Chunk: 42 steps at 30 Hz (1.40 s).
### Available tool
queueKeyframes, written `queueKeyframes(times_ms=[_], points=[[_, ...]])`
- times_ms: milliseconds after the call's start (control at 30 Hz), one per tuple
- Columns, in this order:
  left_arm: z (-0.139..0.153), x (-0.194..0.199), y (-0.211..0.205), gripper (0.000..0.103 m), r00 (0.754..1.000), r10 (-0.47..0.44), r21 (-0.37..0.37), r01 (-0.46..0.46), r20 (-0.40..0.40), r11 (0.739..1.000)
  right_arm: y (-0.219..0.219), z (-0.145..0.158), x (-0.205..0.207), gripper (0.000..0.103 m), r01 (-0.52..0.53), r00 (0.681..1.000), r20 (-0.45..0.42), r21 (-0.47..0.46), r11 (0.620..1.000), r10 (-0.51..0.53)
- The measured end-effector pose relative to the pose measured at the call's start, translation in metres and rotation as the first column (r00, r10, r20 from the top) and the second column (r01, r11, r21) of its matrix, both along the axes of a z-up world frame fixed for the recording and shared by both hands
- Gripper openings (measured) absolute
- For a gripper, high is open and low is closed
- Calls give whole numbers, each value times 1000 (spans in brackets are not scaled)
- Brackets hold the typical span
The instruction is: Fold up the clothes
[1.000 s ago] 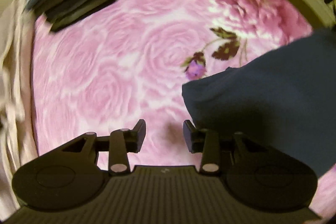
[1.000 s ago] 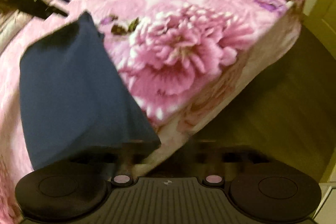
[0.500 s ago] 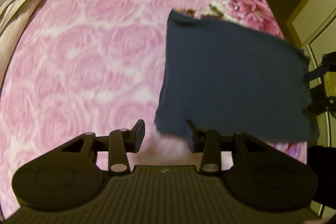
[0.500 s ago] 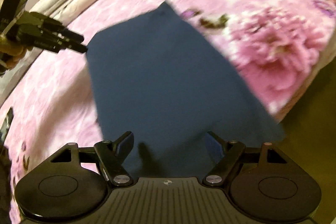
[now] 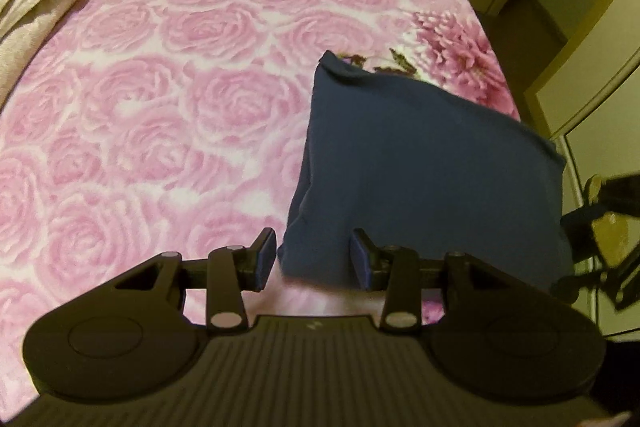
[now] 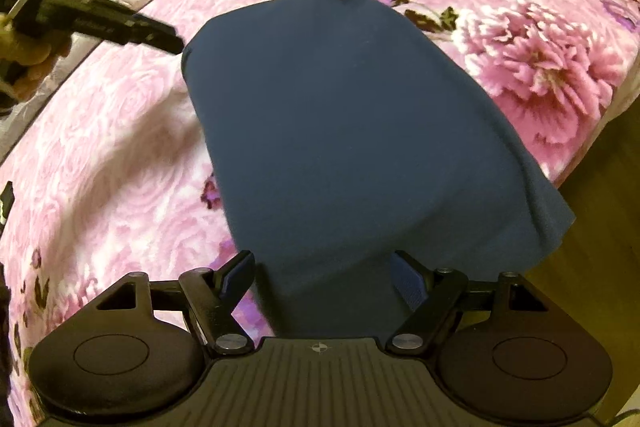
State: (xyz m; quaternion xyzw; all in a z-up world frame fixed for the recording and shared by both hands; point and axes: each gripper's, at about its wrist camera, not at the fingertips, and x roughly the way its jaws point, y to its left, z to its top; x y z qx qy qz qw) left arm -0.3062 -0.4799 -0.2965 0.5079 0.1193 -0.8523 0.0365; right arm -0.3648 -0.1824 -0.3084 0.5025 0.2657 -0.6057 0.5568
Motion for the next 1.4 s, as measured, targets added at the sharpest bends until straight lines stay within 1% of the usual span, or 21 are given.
queueKeyframes(times_ms=[100,233,267,367,500,567,700,733,800,900,967,1067,1133,1200,1267,1333,1400], points=[[-9,-7,-6,36,1000,10,53,-10,-3,999,3,-3,3,78,18,1000,12,3,1000,-18],[-24,-16,-12,35,1000,20,95,-22,17,995,9,-11,7,78,39,999,21,31,999,-40],[-27,-18,-13,32,999,17,98,-20,29,995,10,-12,7,78,47,999,22,35,998,-48],[-37,-24,-9,31,997,-18,65,13,79,998,12,-15,4,78,73,997,29,41,996,-74],[-41,-29,-9,31,994,-16,62,10,107,998,9,-19,1,78,98,994,42,51,994,-100],[-42,-31,-9,31,993,-15,62,7,119,998,6,-15,1,78,99,994,44,36,994,-101],[-23,-27,-17,31,994,17,99,-28,106,995,-1,-3,-3,78,96,995,40,-29,995,-95],[-15,-26,-19,27,996,32,104,-41,87,994,-3,-2,-6,78,106,994,44,-45,993,-104],[0,-27,-20,27,998,54,120,-59,45,991,-7,-3,-15,78,127,991,50,-75,989,-123],[8,-39,-16,27,999,51,140,-50,0,989,-20,-10,-24,77,149,987,65,-79,986,-144],[1,-52,-7,27,1000,20,129,-22,11,991,-27,-19,-28,77,159,984,92,-67,985,-153],[-23,-63,5,27,997,-24,99,17,67,995,-30,-34,-33,77,179,974,146,-39,983,-172],[-38,-66,11,27,994,-47,69,40,100,997,-30,-35,-34,77,164,975,156,-37,986,-156],[-39,-64,11,27,994,-45,65,39,99,997,-28,-31,-39,77,152,977,155,-38,988,-144],[-33,-65,8,27,994,-37,74,30,103,997,-26,-28,-44,77,141,979,154,-39,989,-133],[-21,-67,5,27,997,-30,90,23,76,996,-22,-26,-55,77,181,975,141,-51,982,-173],[-10,-72,4,28,999,-26,108,22,35,994,-20,-30,-68,77,236,963,147,-44,971,-228]])
